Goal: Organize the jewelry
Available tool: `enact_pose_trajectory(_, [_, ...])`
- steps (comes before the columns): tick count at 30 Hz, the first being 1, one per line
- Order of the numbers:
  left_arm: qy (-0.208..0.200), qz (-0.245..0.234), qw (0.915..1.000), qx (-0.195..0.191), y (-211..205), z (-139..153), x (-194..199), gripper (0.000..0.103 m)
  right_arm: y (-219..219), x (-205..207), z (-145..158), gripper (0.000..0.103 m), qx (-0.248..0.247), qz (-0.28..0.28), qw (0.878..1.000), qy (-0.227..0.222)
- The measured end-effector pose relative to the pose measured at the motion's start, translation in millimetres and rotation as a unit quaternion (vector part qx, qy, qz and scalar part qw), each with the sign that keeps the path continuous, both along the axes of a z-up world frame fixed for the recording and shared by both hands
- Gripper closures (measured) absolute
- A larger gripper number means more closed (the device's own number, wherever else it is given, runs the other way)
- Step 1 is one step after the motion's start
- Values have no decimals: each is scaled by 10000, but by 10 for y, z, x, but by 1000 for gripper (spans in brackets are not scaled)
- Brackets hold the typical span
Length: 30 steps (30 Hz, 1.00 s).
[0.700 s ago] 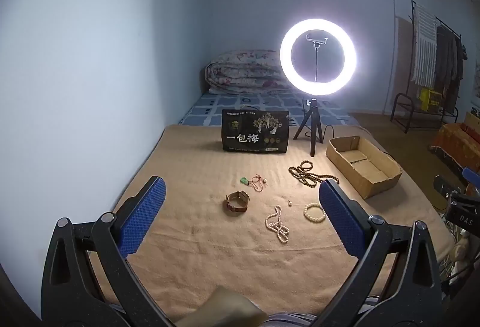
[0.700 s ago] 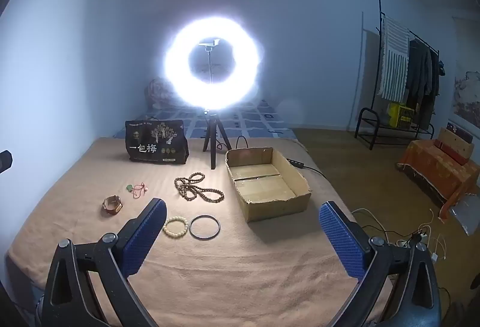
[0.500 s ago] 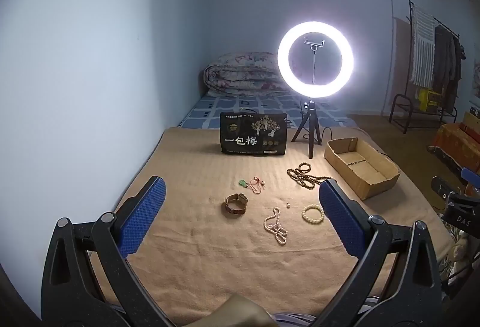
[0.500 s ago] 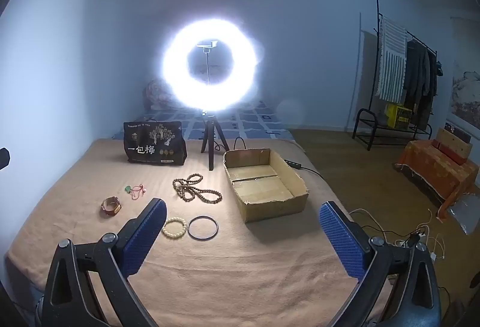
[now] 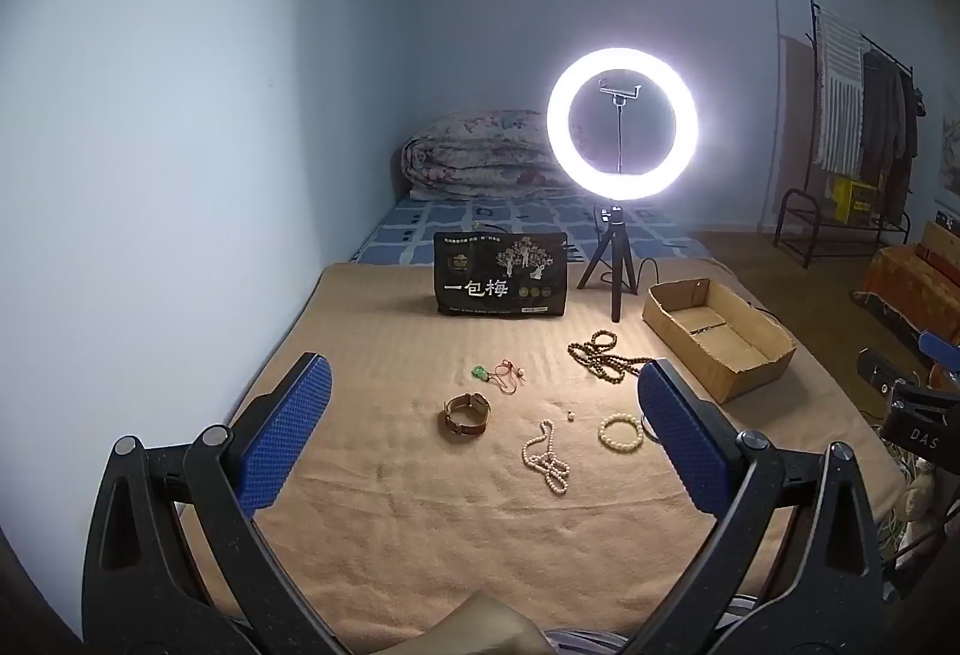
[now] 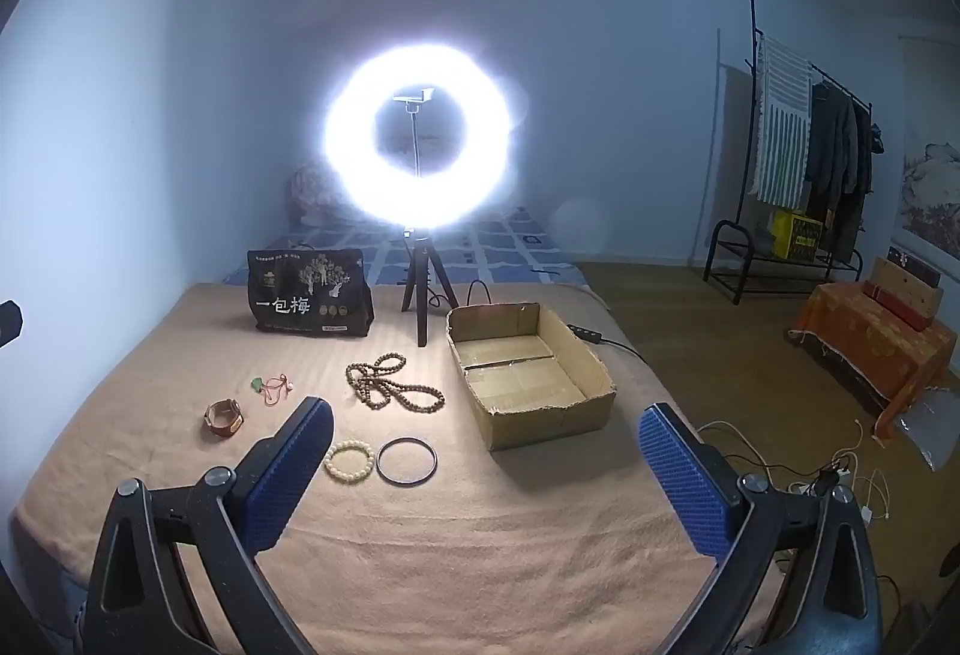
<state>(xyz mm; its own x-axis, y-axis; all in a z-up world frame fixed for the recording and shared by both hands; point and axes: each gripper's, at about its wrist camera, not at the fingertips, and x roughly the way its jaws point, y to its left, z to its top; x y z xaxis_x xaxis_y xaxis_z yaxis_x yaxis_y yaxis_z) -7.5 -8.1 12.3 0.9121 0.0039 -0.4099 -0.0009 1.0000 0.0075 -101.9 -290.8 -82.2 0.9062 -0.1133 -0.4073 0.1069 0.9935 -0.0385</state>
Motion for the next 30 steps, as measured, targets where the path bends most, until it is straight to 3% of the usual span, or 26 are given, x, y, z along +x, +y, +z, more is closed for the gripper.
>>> enact_pose_trajectory(30, [-20,-3,10000,15,-42,35,6,0,-3,65,-44,0,-10,-5,10000,-2])
